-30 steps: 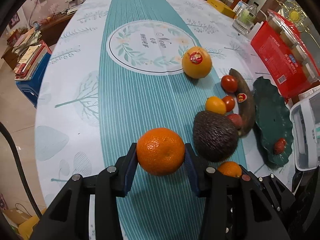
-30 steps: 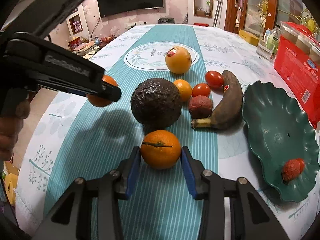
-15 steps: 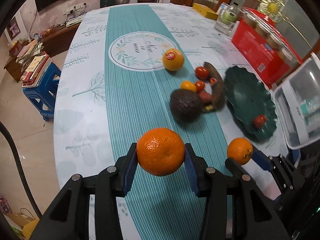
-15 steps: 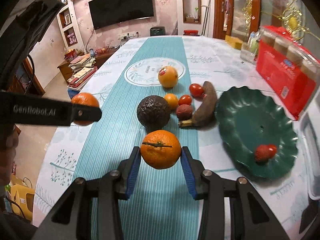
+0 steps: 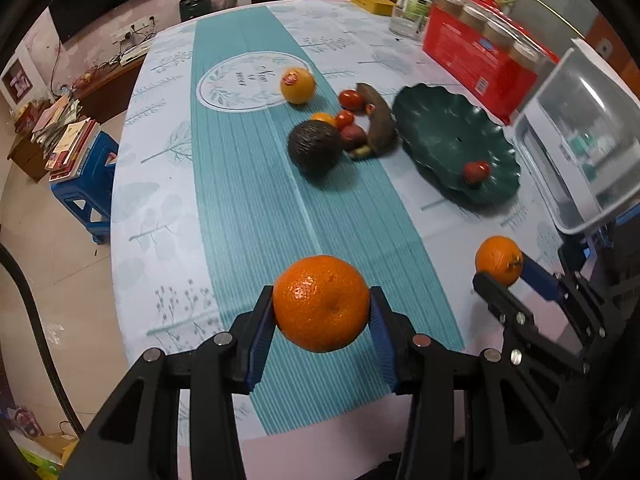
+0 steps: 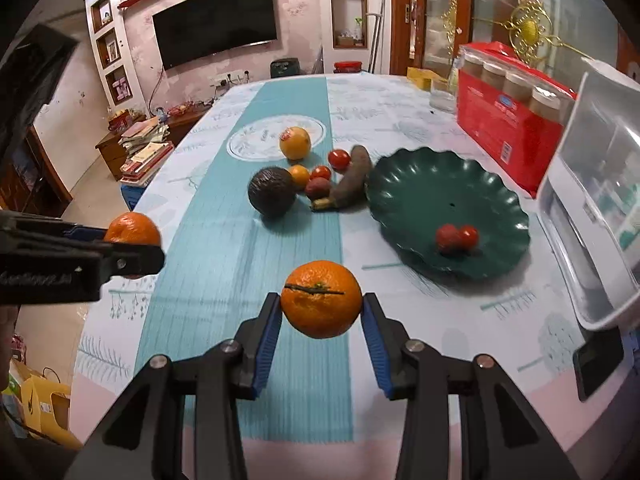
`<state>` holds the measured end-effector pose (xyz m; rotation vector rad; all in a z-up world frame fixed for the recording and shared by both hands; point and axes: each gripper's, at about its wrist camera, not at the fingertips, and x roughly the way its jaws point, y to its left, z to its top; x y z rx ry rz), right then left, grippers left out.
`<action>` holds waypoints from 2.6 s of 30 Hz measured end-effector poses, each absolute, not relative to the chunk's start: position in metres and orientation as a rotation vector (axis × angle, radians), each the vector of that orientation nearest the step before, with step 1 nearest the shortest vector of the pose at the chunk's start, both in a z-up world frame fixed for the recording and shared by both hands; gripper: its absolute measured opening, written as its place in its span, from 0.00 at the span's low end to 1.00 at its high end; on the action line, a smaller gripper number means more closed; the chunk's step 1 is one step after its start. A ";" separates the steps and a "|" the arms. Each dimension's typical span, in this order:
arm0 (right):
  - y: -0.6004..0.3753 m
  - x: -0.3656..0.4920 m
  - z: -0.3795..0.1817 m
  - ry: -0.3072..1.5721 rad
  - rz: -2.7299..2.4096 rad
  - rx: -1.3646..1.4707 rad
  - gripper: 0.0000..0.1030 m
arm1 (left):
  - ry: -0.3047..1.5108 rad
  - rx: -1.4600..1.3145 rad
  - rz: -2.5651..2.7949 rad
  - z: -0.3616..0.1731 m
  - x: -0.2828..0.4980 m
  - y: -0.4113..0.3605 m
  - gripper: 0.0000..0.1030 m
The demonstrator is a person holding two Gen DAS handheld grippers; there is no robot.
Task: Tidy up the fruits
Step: 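Carry both tangerines over the green plate and open both tools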
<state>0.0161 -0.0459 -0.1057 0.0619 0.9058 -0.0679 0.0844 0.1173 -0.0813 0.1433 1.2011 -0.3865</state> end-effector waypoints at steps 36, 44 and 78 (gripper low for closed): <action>-0.260 0.089 -0.071 0.837 0.075 -0.008 0.40 | 1.087 0.055 -0.251 -0.044 0.124 -0.078 0.43; -0.281 0.112 -0.099 0.909 0.076 0.081 0.40 | 1.124 0.039 -0.236 -0.064 0.151 -0.102 0.43; -0.266 0.115 -0.141 1.084 0.114 0.155 0.61 | 1.163 -0.050 -0.266 -0.096 0.144 -0.093 0.65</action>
